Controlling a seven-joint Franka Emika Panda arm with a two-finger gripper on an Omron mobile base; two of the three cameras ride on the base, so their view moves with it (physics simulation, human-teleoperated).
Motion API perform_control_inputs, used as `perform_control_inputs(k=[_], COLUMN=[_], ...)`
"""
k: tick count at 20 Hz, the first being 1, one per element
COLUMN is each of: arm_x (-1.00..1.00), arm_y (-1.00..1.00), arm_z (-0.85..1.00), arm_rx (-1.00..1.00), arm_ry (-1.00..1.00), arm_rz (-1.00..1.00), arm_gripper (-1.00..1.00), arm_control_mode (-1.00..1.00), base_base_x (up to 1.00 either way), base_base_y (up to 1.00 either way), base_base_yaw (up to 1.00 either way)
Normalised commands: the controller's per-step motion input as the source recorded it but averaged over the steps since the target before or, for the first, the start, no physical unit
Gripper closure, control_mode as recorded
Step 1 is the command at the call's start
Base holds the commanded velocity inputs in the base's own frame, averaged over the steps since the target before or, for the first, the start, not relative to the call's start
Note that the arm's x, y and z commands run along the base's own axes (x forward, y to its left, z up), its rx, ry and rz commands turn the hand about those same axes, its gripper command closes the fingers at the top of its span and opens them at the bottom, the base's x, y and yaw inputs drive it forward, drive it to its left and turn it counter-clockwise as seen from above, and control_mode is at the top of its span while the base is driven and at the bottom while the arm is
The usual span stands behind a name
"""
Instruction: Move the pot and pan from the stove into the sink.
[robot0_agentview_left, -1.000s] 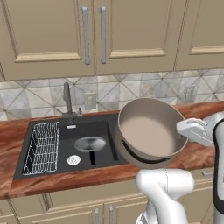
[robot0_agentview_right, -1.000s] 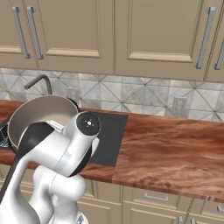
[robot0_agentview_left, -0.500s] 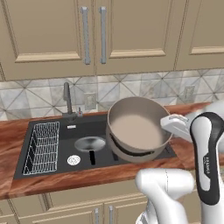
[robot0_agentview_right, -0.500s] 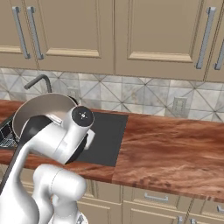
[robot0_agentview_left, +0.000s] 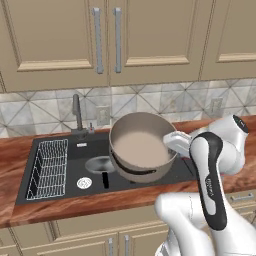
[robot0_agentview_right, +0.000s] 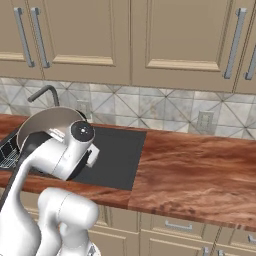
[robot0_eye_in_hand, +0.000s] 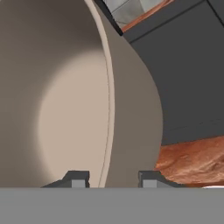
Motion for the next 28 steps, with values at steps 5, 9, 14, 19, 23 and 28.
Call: perform_control_inputs(k=[5,9,14,19,23,28], arm_x=[0.54,0.52,0.46,0.47,0.52,0.46], arm_y=[0.54,0.54,0.51,0.52,0.51,0.34], arm_z=[-0.24,-0.25,-0.27,-0.28,-0.28,-0.22], arm_rx=[0.00,0.00,0.00,0.00,0.00,0.00], arm_ry=[0.00,0.00,0.00,0.00,0.00,0.11], arm_rz=[-0.10,-0.10,-0.09,-0.09,-0.08,-0.02], arm_gripper=[1.00,1.00,1.00,1.00,1.00,1.00], arm_control_mode=[-1.00,-1.00,-1.00,-1.00,-1.00,-1.00], base_base_x=[0.00,0.00,0.00,0.00,0.00,0.00], base_base_y=[0.00,0.00,0.00,0.00,0.00,0.00], base_base_yaw=[0.00,0.00,0.00,0.00,0.00,0.00])
